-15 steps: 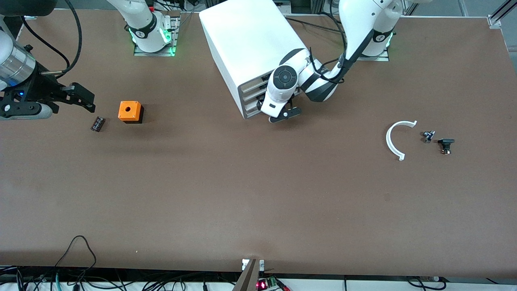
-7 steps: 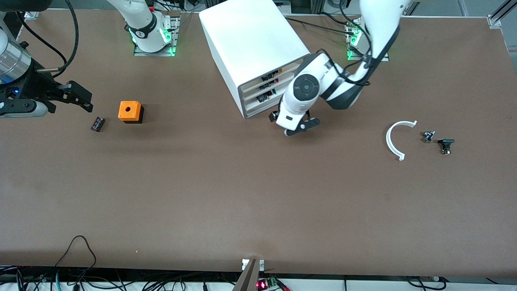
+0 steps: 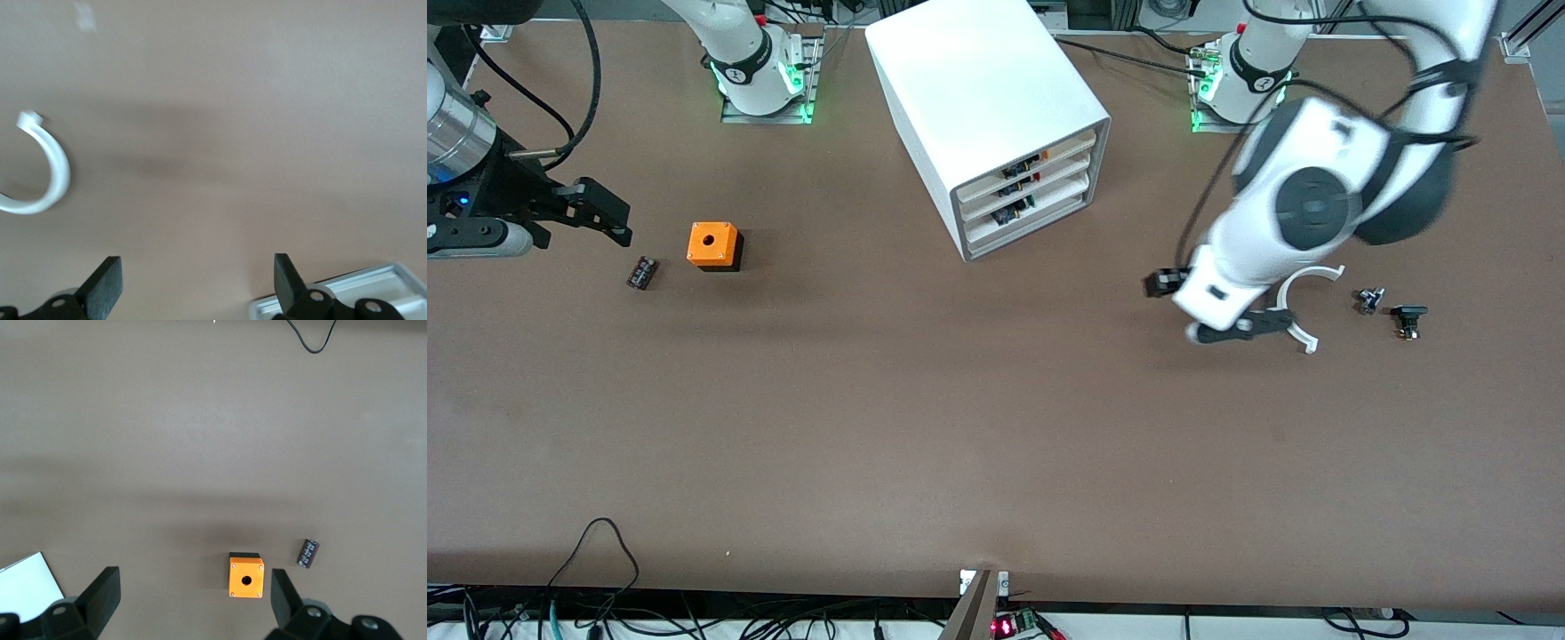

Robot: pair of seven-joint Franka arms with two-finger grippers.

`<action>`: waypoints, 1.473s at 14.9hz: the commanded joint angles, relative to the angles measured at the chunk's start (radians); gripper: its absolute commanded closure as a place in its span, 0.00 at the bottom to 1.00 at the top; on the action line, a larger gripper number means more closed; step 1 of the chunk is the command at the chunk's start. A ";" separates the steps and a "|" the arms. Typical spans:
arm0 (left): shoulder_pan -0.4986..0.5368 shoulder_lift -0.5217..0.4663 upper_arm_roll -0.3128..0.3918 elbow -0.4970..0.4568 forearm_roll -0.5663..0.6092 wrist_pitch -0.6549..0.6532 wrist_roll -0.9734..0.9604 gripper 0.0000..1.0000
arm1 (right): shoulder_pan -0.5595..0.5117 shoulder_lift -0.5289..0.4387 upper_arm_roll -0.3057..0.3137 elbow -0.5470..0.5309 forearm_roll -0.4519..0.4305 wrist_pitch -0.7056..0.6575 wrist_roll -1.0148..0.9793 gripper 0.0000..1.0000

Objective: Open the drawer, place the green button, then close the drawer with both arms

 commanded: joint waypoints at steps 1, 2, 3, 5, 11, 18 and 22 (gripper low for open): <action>0.059 -0.004 -0.007 0.122 0.036 -0.117 0.180 0.00 | -0.011 0.013 0.012 0.029 0.010 -0.023 -0.010 0.00; 0.080 -0.010 -0.008 0.159 0.058 -0.154 0.236 0.00 | -0.011 0.011 0.012 0.029 0.009 -0.023 -0.012 0.00; 0.097 -0.021 -0.007 0.183 0.064 -0.183 0.304 0.00 | -0.011 0.011 0.012 0.029 0.009 -0.023 -0.012 0.00; 0.102 -0.094 0.048 0.181 0.046 -0.193 0.422 0.00 | -0.011 0.011 0.012 0.029 0.009 -0.023 -0.012 0.00; -0.041 -0.318 0.398 -0.075 -0.065 -0.032 0.616 0.00 | -0.011 0.011 0.013 0.029 0.010 -0.023 -0.010 0.00; -0.065 -0.357 0.409 -0.135 -0.059 -0.038 0.604 0.00 | -0.011 0.011 0.012 0.029 0.012 -0.023 -0.010 0.00; -0.065 -0.357 0.406 -0.134 -0.057 -0.038 0.602 0.00 | -0.011 0.011 0.013 0.029 0.010 -0.023 -0.010 0.00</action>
